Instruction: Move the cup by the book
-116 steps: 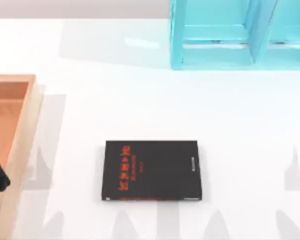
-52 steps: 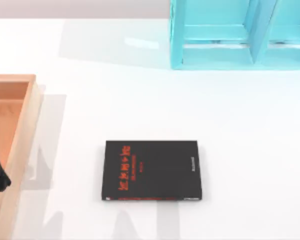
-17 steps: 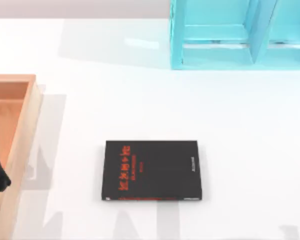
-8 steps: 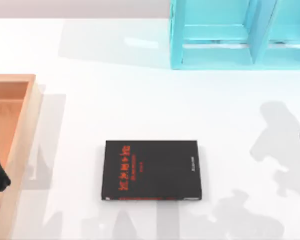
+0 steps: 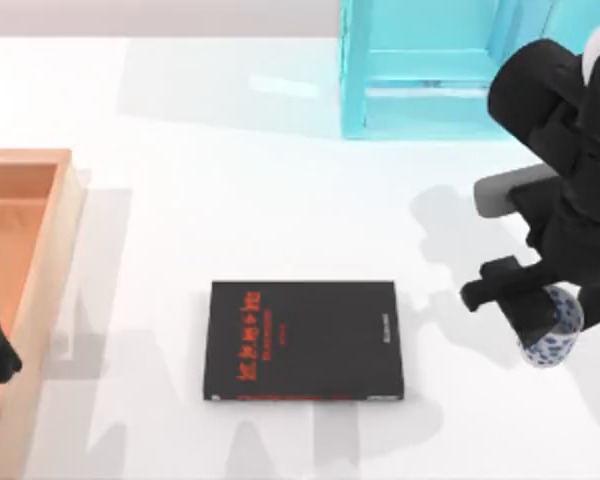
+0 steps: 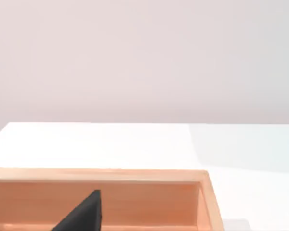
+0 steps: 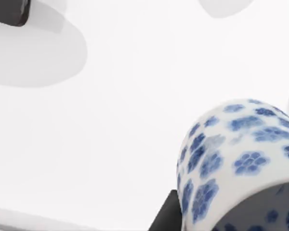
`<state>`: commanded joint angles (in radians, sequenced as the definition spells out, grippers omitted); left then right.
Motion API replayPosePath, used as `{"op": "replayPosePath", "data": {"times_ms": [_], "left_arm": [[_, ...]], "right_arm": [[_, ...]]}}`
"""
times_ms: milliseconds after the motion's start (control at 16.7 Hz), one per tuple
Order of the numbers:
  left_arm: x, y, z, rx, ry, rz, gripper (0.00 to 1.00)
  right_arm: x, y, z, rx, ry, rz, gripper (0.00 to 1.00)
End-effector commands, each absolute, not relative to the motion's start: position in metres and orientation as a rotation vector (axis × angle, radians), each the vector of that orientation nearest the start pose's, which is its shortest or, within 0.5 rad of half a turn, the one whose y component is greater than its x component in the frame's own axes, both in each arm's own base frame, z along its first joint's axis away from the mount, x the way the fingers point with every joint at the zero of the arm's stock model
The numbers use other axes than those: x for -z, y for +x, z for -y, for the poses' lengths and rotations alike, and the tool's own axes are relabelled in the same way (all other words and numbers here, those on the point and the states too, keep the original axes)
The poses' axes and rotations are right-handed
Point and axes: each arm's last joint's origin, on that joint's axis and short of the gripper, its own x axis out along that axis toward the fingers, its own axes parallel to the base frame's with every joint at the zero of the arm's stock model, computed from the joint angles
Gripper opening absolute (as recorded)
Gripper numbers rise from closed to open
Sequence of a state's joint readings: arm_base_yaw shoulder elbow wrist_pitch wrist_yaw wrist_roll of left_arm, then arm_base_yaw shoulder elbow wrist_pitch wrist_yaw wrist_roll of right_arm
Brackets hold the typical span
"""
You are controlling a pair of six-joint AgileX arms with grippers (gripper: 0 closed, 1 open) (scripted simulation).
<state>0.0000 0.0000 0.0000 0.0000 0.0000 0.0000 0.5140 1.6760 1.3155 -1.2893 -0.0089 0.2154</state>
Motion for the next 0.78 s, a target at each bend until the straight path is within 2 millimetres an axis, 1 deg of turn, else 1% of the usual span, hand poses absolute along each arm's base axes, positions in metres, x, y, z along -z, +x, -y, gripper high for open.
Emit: {"op": "replayPosePath", "data": {"times_ms": [180, 360, 540, 780], "left_arm": [[-0.16, 0.106, 0.001, 0.0, 0.0, 0.0, 1.0], [-0.16, 0.106, 0.001, 0.0, 0.0, 0.0, 1.0], [-0.16, 0.106, 0.001, 0.0, 0.0, 0.0, 1.0], [-0.16, 0.106, 0.001, 0.0, 0.0, 0.0, 1.0]], "right_arm": [[-0.235, 0.261, -0.171, -0.093, -0.109, -1.607, 0.0], [-0.236, 0.264, -0.184, -0.019, -0.014, -1.583, 0.0], [-0.236, 0.265, -0.188, 0.001, 0.014, -1.576, 0.0], [-0.236, 0.265, -0.186, 0.005, 0.019, -1.577, 0.0]]}}
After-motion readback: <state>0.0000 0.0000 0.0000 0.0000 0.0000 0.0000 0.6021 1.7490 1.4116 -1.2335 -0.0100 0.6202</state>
